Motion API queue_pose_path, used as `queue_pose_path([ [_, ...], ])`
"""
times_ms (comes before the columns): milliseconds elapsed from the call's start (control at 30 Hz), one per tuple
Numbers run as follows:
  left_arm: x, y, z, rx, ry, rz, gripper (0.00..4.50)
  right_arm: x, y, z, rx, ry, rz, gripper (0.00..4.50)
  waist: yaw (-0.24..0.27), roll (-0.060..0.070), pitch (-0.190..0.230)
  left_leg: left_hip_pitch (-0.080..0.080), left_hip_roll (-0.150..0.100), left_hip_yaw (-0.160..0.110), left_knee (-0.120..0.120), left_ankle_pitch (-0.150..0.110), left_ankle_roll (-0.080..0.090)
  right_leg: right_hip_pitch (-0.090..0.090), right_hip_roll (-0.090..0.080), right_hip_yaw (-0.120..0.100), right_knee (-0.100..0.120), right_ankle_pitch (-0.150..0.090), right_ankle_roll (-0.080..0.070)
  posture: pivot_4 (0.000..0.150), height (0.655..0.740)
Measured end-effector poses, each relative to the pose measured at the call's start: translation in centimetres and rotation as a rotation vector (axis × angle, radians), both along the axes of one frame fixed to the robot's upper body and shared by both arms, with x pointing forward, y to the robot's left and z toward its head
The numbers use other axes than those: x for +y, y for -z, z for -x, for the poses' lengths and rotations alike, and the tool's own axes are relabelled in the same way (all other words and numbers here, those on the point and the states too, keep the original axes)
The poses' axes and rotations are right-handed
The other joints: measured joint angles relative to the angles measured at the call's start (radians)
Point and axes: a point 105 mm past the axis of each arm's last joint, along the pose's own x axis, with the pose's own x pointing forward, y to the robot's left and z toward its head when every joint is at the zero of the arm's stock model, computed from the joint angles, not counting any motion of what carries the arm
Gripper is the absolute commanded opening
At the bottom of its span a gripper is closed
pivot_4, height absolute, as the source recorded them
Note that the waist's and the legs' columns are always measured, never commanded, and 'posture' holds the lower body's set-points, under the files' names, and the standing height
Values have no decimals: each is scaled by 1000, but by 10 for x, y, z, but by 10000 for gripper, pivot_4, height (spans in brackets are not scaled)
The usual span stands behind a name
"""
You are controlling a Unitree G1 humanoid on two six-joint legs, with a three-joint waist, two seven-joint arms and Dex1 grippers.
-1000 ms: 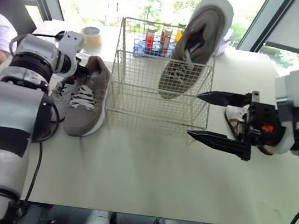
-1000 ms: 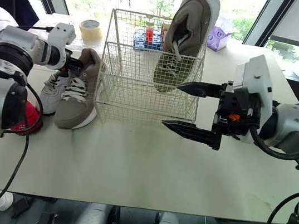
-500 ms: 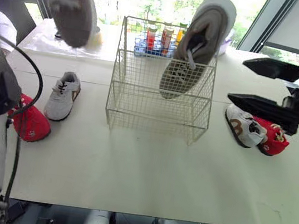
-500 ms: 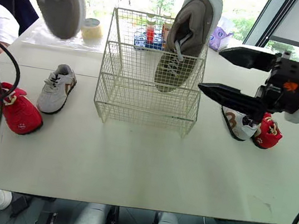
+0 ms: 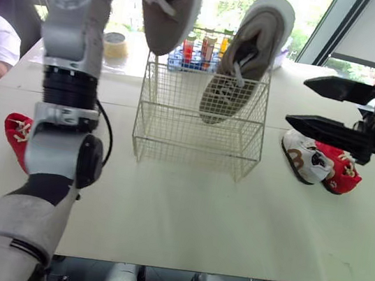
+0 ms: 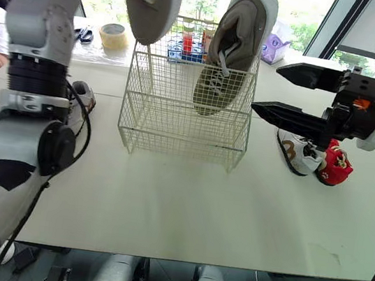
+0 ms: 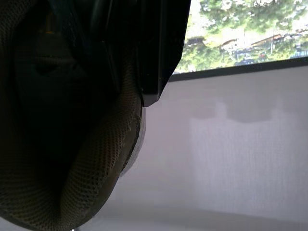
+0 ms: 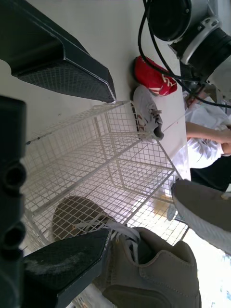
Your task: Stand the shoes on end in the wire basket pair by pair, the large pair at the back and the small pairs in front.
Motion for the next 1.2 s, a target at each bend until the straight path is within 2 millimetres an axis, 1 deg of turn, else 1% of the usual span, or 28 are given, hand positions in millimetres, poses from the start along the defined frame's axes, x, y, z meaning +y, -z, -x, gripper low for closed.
queue_pose_path([
  [133,-7,5,-1,-3,9,1,661,0,-1,1,3,7,0,45000,-1,0,0,1,0,0,0,0,0,0,0,0,0,0,0,1500,6675],
  [233,-7,17,-7,18,-8,9,661,-1,0,0,6,18,-2,45000,0,0,0,0,0,0,0,0,0,0,0,0,0,0,0,1500,6675],
  [333,-5,21,-6,-6,-46,23,661,-1,0,0,4,24,-5,45000,2,0,0,1,0,0,0,0,0,1,0,0,0,0,0,1500,6675],
  [467,-8,49,-15,17,-70,61,661,0,-2,0,-4,22,-11,45000,3,0,0,1,0,-1,2,0,1,2,0,0,0,0,0,1500,6675],
  [633,-10,56,-16,12,-87,87,661,0,-2,0,-5,22,-11,45000,2,0,0,1,0,-1,1,0,1,2,0,0,0,0,0,1500,6675],
  [733,-8,65,-19,34,-104,97,661,0,-2,-1,-6,24,-12,45000,2,0,0,1,0,-1,1,0,1,3,0,0,0,0,0,1500,6675],
  [800,-7,70,-16,39,-105,104,661,0,-2,-1,-7,27,-13,45000,3,1,0,1,0,-1,1,0,1,3,0,0,0,0,0,1500,6675],
  [867,-8,80,-16,69,-107,99,661,0,-2,-1,-9,29,-13,45000,3,1,-1,2,0,-1,1,0,1,3,0,0,0,0,0,1500,6675],
  [1000,-7,121,-18,208,-120,54,661,3,3,-1,-4,25,-17,45000,1,1,-1,1,0,-2,1,0,1,3,0,0,0,0,0,1500,6675],
  [1067,-8,131,-15,247,-121,34,661,3,5,-3,2,23,-31,45000,1,1,-1,1,0,-2,1,0,1,3,0,0,0,0,0,1500,6675],
  [1133,-10,136,-11,267,-120,20,661,3,8,-4,6,22,-41,45000,1,1,-1,1,0,-2,1,0,1,3,0,0,0,0,0,1500,6675],
  [1200,-10,137,-8,281,-120,14,8696,3,7,-4,0,20,-46,45000,1,1,-1,2,0,-2,1,0,1,3,0,0,0,0,0,1500,6675],
])
